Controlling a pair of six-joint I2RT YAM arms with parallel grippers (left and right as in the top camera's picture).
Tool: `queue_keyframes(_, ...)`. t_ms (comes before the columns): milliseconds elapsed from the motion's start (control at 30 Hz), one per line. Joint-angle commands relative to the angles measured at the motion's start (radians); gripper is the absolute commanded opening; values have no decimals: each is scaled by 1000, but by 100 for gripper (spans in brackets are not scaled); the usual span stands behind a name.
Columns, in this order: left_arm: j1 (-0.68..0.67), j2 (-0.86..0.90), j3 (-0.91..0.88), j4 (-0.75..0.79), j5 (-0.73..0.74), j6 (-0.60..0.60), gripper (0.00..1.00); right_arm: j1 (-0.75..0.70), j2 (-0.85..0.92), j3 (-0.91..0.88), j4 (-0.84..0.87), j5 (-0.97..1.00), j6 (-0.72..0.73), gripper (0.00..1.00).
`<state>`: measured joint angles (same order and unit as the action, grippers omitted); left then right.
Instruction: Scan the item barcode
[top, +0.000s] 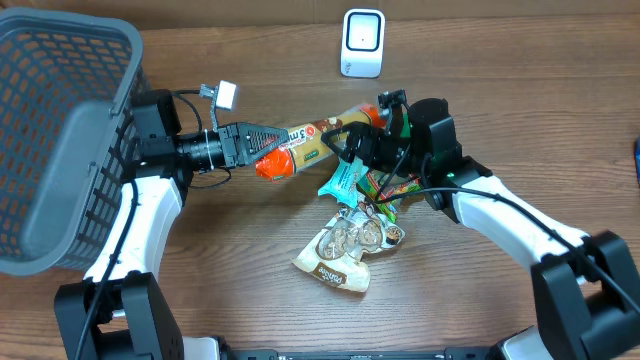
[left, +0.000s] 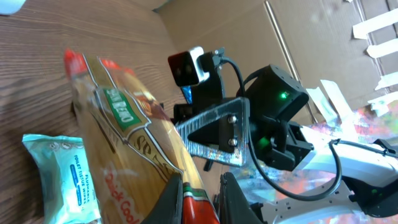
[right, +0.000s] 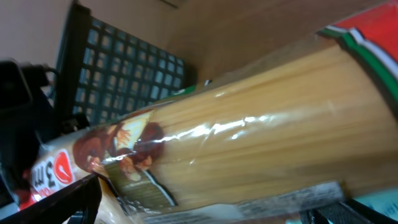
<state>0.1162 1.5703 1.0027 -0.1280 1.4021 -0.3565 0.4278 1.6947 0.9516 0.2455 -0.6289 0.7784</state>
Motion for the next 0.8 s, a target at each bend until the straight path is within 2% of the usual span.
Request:
queue_keyframes(0, -39, -47, 43, -4, 108, 21, 4, 14, 29, 3, 92, -1, 73, 100)
queue_keyframes(133, -38, -47, 42, -58, 99, 78, 4, 17, 29, 3, 133, 11, 87, 100)
queue_keyframes(533, -40, -47, 42, -348, 84, 329, 4, 17, 34, 3, 76, 76, 86, 100)
queue_keyframes(767, -84, -47, 42, -383, 82, 383, 4, 30, 106, 4, 92, 85, 90, 100)
